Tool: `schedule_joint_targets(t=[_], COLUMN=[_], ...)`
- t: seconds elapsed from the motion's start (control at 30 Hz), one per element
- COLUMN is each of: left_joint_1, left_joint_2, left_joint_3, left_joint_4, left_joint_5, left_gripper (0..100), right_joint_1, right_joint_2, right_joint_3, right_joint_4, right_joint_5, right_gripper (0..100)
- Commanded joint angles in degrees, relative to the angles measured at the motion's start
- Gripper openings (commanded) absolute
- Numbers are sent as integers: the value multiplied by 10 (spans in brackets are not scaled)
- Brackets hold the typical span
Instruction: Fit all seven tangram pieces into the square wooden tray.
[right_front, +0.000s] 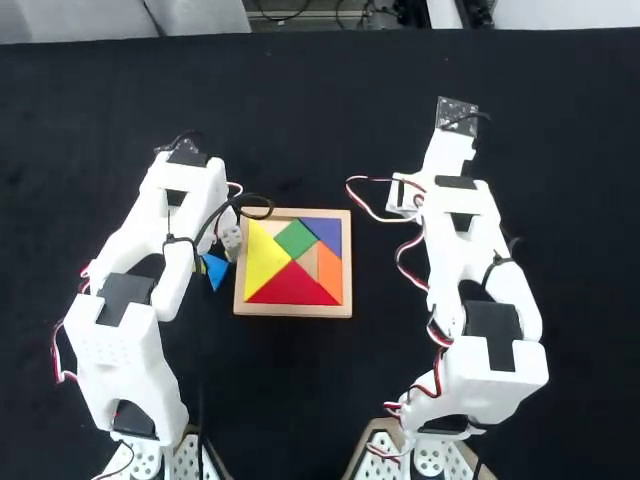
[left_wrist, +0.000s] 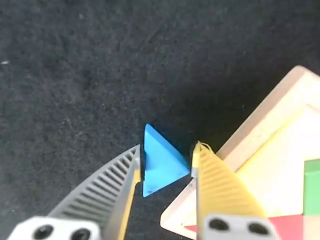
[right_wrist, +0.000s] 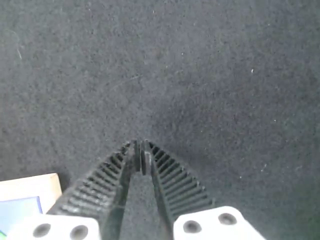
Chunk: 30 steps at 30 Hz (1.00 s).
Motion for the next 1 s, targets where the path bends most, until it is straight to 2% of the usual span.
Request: schedule_joint_targets(t=[0.0,0.2,0.3,0.43,0.6,0.73,0.97], left_joint_1=[0,-44,-53,-54,-51,-27,-29], left_joint_2=[3,-3,-4,-4,-4,3,-4], left_joint_3=[28,22,22,23,-16,-36,-14], left_joint_4=[-27,-25,-25,-22,53,85,85], left_joint_5=[5,-4,-52,-151,-178,-229,-222], left_gripper=[163,163,163,162,162,167,230], right_joint_1=[-6,-4,-4,-4,-5,-5,-4], right_joint_2=[-3,-3,-3,-3,-3,-3,-3], right_joint_3=[-34,-35,-34,-34,-34,-33,-32], right_joint_4=[4,4,3,3,4,4,4], right_joint_5=[8,9,24,25,27,27,27], right_gripper=[11,12,12,12,12,12,12])
